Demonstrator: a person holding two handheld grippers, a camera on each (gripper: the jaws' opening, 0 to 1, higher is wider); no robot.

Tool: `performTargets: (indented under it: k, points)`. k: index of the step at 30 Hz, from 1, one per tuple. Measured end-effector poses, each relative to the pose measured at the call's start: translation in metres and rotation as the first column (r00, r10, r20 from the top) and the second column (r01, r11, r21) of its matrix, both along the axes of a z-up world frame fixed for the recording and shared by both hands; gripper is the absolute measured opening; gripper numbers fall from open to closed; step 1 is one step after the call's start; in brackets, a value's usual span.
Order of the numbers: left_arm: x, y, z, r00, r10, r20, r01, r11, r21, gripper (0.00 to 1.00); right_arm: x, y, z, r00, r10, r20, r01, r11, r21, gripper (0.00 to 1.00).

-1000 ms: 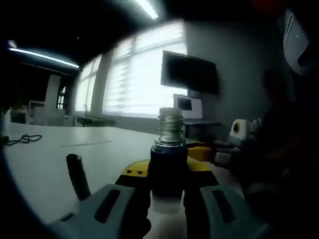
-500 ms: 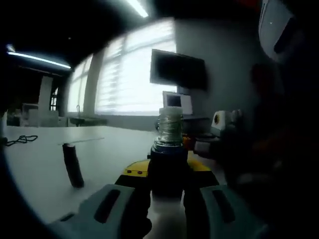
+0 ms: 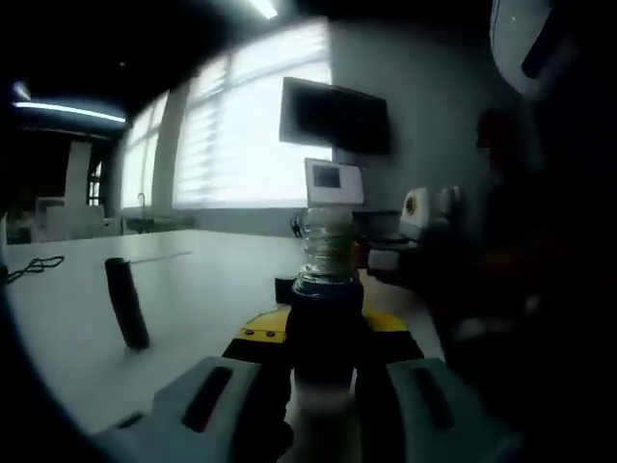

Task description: Pick up cosmetic bottle twist off cap place on table pick up cap screw tight cap place on table

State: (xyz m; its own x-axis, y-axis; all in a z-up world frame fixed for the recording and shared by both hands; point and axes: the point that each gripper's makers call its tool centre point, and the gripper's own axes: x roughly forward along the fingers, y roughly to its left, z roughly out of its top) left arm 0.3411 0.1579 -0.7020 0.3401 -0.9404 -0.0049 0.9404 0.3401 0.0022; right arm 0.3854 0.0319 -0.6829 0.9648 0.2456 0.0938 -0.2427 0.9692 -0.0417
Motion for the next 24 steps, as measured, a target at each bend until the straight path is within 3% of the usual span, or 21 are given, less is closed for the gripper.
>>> performTargets:
  k: [6, 13, 16, 18, 22, 24]
  points:
    - [-0.001, 0.002, 0.000, 0.999, -0.002, -0.032, 0.002, 1.000, -0.015, 0.15, -0.001, 0.001, 0.001, 1.000, 0.010, -0.002, -0.010, 1.000, 0.025, 0.19]
    - [-0.002, 0.003, 0.000, 1.000, 0.002, -0.028, -0.003, 1.000, -0.015, 0.15, 0.002, 0.001, -0.003, 1.000, 0.000, -0.030, 0.001, 1.000, 0.026, 0.21]
    - [-0.002, 0.003, 0.000, 0.999, 0.003, -0.034, -0.004, 1.000, -0.016, 0.15, 0.005, -0.001, -0.006, 0.997, -0.016, -0.070, 0.020, 0.999, 0.048, 0.24]
    - [-0.002, 0.004, -0.001, 0.999, 0.007, -0.042, -0.007, 1.000, -0.016, 0.15, 0.006, -0.001, -0.006, 0.995, -0.037, -0.094, 0.047, 0.993, 0.105, 0.25]
    - [-0.001, 0.004, -0.001, 0.999, 0.013, -0.035, -0.013, 1.000, -0.013, 0.15, 0.014, -0.004, -0.025, 0.978, -0.106, -0.177, 0.107, 0.994, 0.000, 0.24]
    - [-0.001, 0.004, -0.001, 0.999, 0.012, -0.035, -0.013, 1.000, -0.013, 0.15, 0.019, 0.000, -0.028, 0.973, -0.111, -0.202, 0.117, 0.993, 0.019, 0.24]
